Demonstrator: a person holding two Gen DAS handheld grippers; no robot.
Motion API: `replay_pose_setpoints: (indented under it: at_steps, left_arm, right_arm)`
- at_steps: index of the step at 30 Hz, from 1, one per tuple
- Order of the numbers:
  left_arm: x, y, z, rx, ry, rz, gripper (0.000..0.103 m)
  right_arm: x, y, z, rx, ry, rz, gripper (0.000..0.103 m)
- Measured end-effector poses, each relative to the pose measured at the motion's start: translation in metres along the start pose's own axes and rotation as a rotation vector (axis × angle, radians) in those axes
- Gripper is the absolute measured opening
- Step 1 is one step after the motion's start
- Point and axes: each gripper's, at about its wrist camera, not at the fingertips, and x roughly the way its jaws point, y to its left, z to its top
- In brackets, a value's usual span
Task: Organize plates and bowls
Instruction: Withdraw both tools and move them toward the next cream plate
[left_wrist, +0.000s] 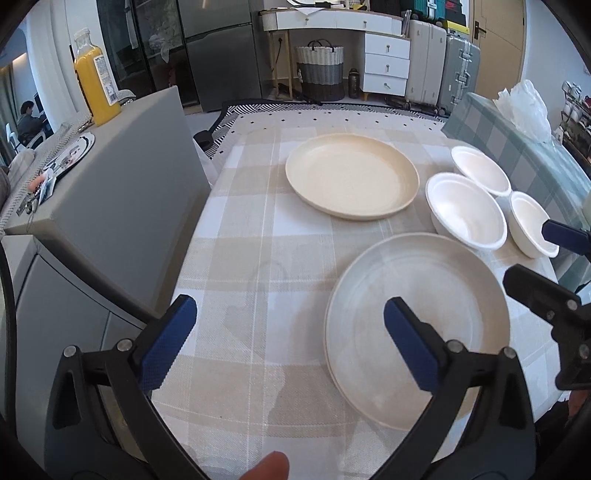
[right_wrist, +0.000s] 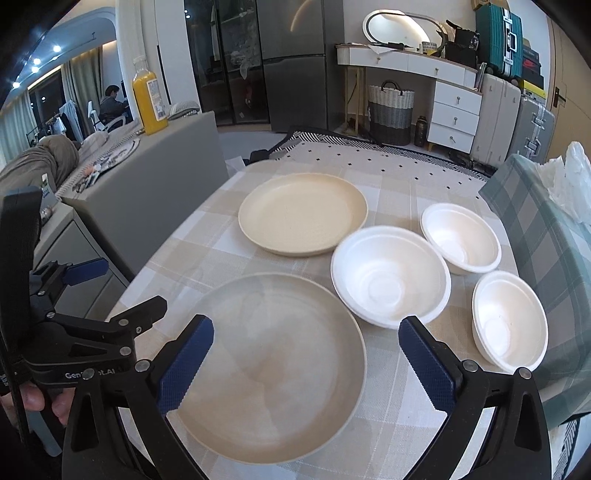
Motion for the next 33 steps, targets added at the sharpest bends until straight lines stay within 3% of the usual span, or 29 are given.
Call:
replay_pose_setpoints:
  at_steps: [22, 33]
  left_arm:
    - [-0.021, 0.020, 0.080, -0.045, -0.058, -0.004, 0.101]
    - [0.014, 0.029, 0.123, -0.066, -0.028, -0.007, 0.101]
  right_arm:
    - [-0.018, -0.016, 0.070, 0.014, -0.049, 0.005, 0.102]
    - [0.007, -0.037, 0.105, 0.054, -0.025, -0.008, 0.102]
